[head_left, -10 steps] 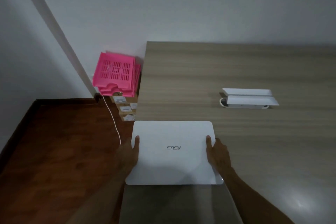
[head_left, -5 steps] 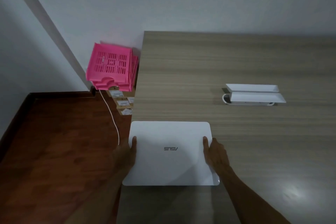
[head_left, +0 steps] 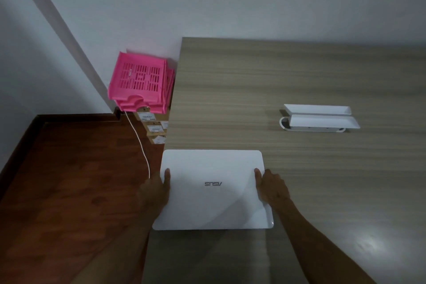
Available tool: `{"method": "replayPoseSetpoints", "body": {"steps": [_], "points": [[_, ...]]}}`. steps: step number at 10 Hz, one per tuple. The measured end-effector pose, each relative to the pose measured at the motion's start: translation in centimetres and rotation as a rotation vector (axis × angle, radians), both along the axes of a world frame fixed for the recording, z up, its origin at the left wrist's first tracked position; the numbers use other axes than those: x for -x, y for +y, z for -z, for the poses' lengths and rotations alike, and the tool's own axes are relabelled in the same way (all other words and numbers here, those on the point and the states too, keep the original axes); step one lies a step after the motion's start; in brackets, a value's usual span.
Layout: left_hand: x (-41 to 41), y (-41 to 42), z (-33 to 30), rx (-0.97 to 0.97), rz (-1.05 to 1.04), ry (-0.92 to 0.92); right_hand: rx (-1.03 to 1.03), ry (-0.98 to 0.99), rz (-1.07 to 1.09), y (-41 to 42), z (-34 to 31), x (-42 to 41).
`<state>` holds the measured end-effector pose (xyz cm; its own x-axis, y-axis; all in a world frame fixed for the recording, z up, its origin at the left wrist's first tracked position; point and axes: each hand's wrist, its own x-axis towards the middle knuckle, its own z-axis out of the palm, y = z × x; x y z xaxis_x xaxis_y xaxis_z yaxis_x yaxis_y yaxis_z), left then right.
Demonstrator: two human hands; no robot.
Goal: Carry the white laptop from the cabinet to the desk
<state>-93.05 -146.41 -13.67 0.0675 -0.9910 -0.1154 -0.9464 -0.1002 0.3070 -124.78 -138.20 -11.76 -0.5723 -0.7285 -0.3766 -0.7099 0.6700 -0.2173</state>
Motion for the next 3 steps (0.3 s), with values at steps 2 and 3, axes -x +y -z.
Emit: {"method": "replayPoseSetpoints", "body": {"steps": [2,3], "points": [[-0.5,0.0,-3.7,-0.094,0.094,-0.089,0.037,-0.085,0.003,1.4,-1.7,-0.5],[-1.3,1.7,-4.6,-0.071,0.131,-0.103,0.148,-0.084,-0.137,3.0,-3.0,-1.4]]}}
